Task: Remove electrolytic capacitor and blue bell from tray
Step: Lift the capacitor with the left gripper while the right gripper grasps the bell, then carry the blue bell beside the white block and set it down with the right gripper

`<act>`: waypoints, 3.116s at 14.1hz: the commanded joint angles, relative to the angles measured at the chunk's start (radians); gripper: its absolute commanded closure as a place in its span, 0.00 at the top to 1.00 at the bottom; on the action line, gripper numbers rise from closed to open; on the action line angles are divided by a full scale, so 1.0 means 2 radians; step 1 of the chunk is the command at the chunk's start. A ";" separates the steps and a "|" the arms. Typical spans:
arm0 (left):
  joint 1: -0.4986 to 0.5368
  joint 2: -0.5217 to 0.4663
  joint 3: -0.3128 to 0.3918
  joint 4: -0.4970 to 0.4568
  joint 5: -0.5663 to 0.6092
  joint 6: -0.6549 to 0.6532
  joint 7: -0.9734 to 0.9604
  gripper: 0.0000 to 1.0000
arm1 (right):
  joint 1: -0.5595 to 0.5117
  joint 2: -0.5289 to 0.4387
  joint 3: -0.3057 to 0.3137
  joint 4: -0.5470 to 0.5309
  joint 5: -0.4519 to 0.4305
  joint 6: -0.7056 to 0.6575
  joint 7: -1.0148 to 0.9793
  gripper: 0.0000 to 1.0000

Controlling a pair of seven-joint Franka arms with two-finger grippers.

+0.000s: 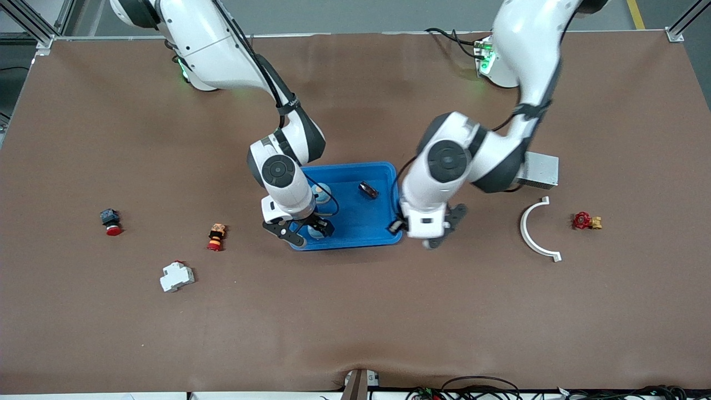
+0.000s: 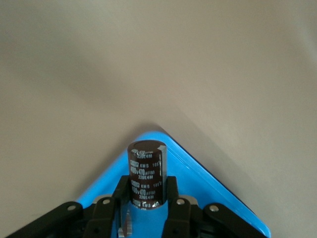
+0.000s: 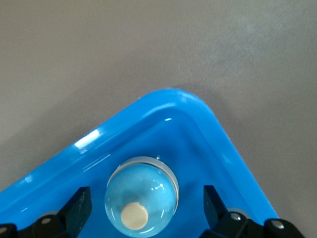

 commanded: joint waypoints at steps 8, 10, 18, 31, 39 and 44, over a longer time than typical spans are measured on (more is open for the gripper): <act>0.132 -0.062 -0.004 -0.131 0.080 -0.032 0.155 0.00 | 0.016 0.020 -0.006 0.024 -0.037 0.002 0.043 0.00; 0.139 -0.061 -0.003 -0.153 0.100 -0.021 0.176 0.00 | 0.015 0.014 -0.006 0.026 -0.036 -0.009 0.042 0.00; 0.171 -0.048 -0.004 -0.239 0.140 0.091 0.199 0.00 | -0.084 -0.048 -0.008 0.067 -0.042 -0.175 -0.234 0.00; 0.148 0.007 -0.008 -0.239 0.130 0.174 0.144 0.00 | -0.354 -0.069 -0.006 -0.033 -0.034 -0.061 -0.780 0.00; 0.096 0.017 -0.008 -0.215 0.130 0.186 0.069 0.00 | -0.430 0.025 -0.002 0.027 0.076 -0.032 -0.932 0.00; 0.078 0.031 -0.008 -0.186 0.130 0.186 0.038 0.00 | -0.436 0.067 -0.002 0.096 0.080 -0.088 -0.923 0.00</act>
